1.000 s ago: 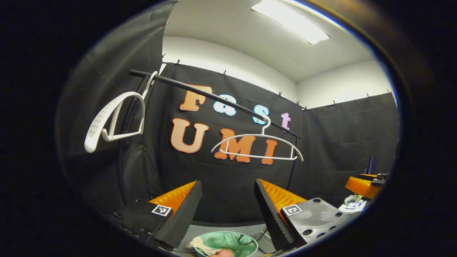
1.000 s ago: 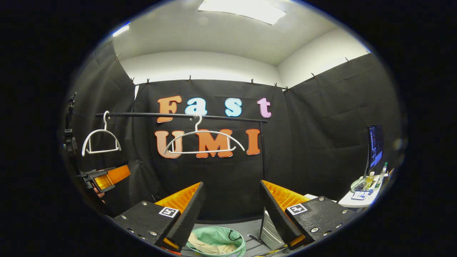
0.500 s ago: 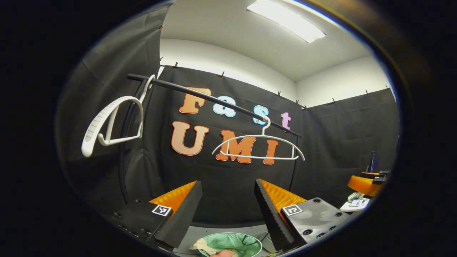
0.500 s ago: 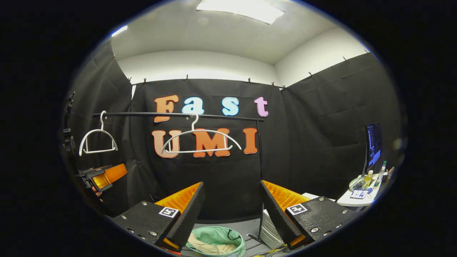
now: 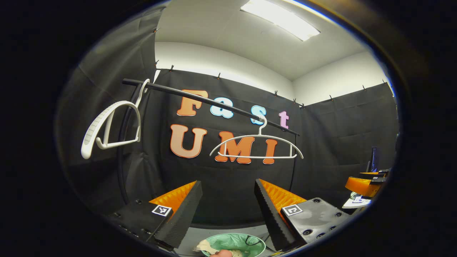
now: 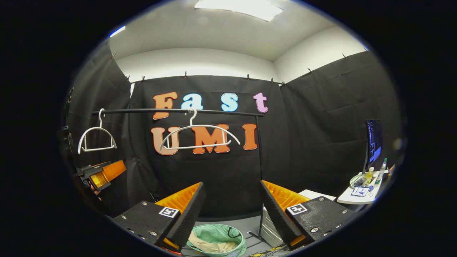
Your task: Grasp the clothes on the hanger with both hands and then place them into the laundry hamper below.
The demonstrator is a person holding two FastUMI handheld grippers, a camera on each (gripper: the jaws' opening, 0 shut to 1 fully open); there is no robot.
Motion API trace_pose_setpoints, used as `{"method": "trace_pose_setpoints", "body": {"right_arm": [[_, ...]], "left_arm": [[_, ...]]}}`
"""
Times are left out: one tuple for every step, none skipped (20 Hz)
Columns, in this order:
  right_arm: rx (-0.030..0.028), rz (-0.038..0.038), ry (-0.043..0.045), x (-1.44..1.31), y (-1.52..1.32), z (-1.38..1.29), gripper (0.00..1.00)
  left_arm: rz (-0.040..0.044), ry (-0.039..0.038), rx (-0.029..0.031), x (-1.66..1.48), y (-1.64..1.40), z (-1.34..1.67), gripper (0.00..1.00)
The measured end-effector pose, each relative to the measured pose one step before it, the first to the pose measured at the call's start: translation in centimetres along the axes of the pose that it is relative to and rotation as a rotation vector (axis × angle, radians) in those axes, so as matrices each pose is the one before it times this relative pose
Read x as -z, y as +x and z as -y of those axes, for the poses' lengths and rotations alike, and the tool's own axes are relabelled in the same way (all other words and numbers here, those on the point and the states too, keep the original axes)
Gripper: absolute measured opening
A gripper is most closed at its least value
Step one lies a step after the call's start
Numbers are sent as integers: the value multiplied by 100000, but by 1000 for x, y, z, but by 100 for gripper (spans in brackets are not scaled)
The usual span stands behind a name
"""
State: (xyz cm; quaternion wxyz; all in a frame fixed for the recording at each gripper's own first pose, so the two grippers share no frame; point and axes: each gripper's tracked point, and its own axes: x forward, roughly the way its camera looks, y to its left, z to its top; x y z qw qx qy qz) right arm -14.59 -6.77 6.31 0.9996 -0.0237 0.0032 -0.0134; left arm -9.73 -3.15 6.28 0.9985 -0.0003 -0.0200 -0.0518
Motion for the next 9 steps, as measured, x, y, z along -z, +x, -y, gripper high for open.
{"method": "trace_pose_setpoints", "body": {"right_arm": [[92, 65, -10, -24, 70, 58, 94], [111, 114, 9, -82, 4, 62, 94], [65, 63, -39, 11, 83, 55, 94], [-6, 41, -54, 11, -81, 50, 94], [15, 43, -38, 36, -7, 48, 94], [17, -183, -90, 90, 54, 78, 94], [-106, -193, -7, 109, 35, 21, 86], [-113, -167, 67, 28, 113, -43, 86], [-62, -84, 54, 72, 37, 6, 86]], "left_arm": [[-46, -99, -18, -1, 78, 78, 96], [-102, -202, -114, -46, -1, 3, 96], [-63, -279, 15, 92, 39, 40, 96], [-69, -192, -25, 0, 30, -18, 93], [-114, -108, 122, 76, -76, 59, 96], [-124, 82, 127, 55, -110, 112, 96], [34, 272, -32, -33, -29, -6, 96], [91, 253, -35, 22, -4, 14, 96], [-83, 86, -79, 24, -29, 9, 96]]}}
